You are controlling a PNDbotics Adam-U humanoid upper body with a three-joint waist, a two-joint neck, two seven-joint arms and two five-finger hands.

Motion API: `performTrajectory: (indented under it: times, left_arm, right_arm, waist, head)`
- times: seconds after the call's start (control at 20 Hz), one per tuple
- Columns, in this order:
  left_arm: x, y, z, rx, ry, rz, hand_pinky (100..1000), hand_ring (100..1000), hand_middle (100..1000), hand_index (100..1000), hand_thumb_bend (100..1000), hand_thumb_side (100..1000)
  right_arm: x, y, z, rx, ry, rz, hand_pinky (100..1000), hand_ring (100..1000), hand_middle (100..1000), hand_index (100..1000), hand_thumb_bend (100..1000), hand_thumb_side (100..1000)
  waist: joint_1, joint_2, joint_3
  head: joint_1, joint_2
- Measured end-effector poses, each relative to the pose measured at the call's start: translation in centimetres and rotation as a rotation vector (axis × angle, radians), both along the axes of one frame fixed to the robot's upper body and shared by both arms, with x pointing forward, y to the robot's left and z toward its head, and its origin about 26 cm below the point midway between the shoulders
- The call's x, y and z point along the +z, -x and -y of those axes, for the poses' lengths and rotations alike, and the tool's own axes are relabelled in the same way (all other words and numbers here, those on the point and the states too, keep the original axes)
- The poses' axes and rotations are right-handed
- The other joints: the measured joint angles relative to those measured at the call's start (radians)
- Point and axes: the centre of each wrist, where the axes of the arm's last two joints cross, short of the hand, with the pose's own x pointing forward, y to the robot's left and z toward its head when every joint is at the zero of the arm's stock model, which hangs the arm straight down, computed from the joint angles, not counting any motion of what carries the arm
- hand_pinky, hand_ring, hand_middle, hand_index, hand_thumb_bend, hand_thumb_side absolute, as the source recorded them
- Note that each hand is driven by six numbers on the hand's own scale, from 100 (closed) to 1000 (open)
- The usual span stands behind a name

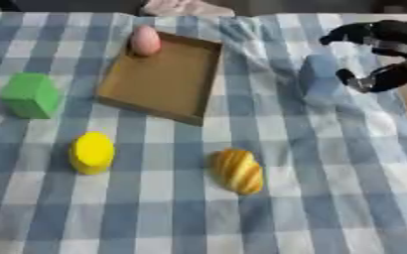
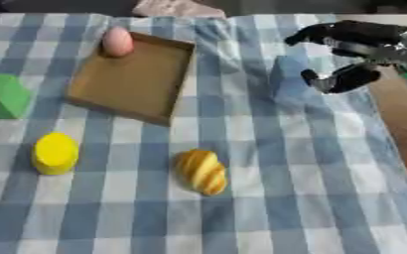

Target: Pick up objects on the table and place them in the box.

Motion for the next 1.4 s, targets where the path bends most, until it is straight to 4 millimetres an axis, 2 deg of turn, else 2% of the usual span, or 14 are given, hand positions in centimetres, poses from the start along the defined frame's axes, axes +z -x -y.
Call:
performTrajectory:
  times: [0.45,1.1,1.2,1.25,1.3,1.35,1.4]
  left_arm:
    - [0.0,0.0,0.1,-0.005,-0.004,-0.004,751,828,726,865,100,640]
    - [0.0,0.0,0.1,-0.008,-0.008,-0.008,751,830,727,865,100,639]
    - [0.0,0.0,0.1,-0.008,-0.009,-0.008,751,830,727,865,100,639]
    - [0.0,0.0,0.1,-0.009,-0.01,-0.008,752,830,727,865,100,638]
    - [0.0,0.0,0.1,-0.009,-0.011,-0.008,752,830,727,865,100,638]
    - [0.0,0.0,0.1,-0.01,-0.011,-0.008,752,831,727,865,100,638]
    - [0.0,0.0,0.1,-0.01,-0.012,-0.009,752,831,727,865,100,638]
  right_arm:
    - [-1.1,-1.3,0.2,-0.057,0.036,-0.021,1000,1000,912,1000,100,520]
    - [-2.2,-2.4,0.5,-0.091,0.043,-0.022,1000,1000,881,1000,100,604]
    - [-2.2,-2.5,0.4,-0.088,0.042,-0.02,989,1000,805,997,100,582]
    - [-2.2,-2.5,0.4,-0.085,0.041,-0.021,982,996,724,964,100,551]
    - [-2.2,-2.5,0.4,-0.083,0.04,-0.019,980,993,709,957,100,540]
    - [-2.2,-2.5,0.4,-0.081,0.04,-0.018,958,950,582,893,100,405]
    - [-2.2,-2.5,0.4,-0.078,0.038,-0.015,943,918,520,858,100,309]
  waist:
    - [0.0,0.007,0.004]
    - [0.0,0.018,0.007]
    - [0.0,0.02,0.008]
    - [0.0,0.021,0.008]
    - [0.0,0.022,0.008]
    - [0.0,0.022,0.008]
    - [0.0,0.022,0.008]
  head:
    - [-0.009,-0.004]
    - [-0.011,-0.009]
    - [-0.011,-0.012]
    - [-0.011,-0.013]
    - [-0.011,-0.013]
    - [-0.011,-0.013]
    - [-0.011,-0.013]
